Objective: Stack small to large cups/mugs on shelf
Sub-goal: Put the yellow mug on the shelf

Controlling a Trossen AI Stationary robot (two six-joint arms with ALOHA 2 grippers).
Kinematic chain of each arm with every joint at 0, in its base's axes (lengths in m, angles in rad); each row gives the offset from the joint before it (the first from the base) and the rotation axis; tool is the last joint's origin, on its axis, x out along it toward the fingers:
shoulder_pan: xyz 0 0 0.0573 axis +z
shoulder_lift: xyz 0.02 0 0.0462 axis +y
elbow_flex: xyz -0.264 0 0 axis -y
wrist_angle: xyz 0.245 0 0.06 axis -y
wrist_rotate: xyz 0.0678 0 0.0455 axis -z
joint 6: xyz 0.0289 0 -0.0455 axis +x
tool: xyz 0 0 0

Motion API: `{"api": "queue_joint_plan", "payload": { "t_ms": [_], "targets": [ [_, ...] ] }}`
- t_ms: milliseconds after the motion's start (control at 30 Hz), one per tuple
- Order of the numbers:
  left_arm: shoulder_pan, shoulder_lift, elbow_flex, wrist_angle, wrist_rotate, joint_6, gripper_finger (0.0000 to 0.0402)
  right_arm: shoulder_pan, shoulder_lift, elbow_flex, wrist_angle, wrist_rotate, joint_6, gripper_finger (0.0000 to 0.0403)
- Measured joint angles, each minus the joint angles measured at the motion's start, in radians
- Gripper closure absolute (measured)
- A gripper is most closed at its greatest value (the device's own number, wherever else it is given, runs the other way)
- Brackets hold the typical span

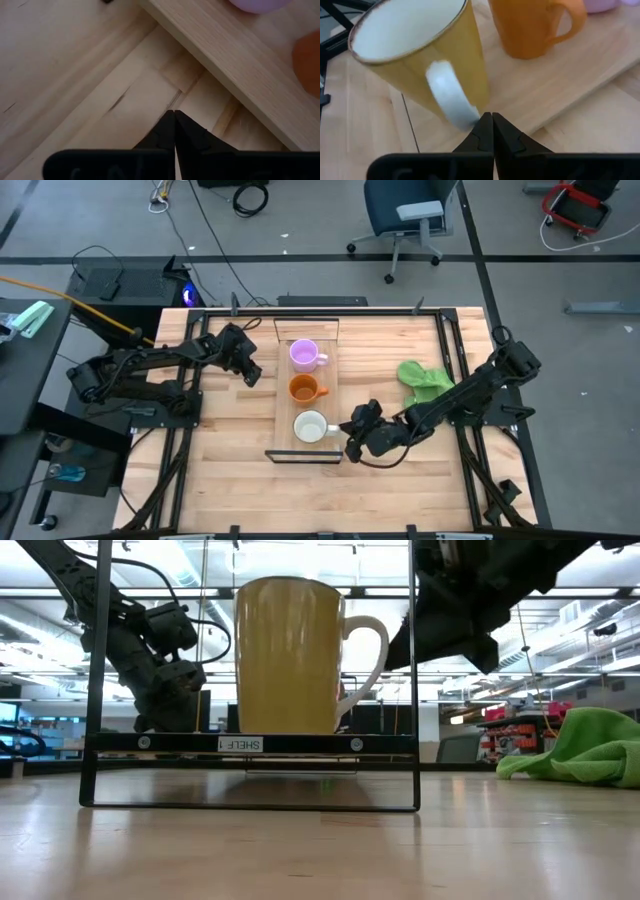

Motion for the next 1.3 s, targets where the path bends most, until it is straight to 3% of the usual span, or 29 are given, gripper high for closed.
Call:
{"api": "queue_joint_plan", "payload": {
  "t_ms": [433, 733, 1033, 1300],
  "targets": [
    [0.0, 0.0, 0.0, 0.002, 0.0, 0.001, 0.0386, -0.032, 0.004, 0.031, -0.001, 0.004, -0.095, 0.0403],
    [0.002, -0.031, 0.0, 0.004, -0.026, 0.026, 0.0388, -0.026, -0.04, 0.032, -0.043, 0.088, -0.132, 0.0403],
    [-0.034, -0.296, 0.0, -0.014, 0.028, -0.04, 0.0396, -0.002, -0.041, 0.032, -0.065, 0.087, -0.134, 0.0403],
    [-0.252, -0.523, 0.0, -0.05, 0.055, -0.159, 0.0388, 0.023, -0.045, 0.032, -0.075, 0.087, -0.139, 0.0403]
  ]
}}
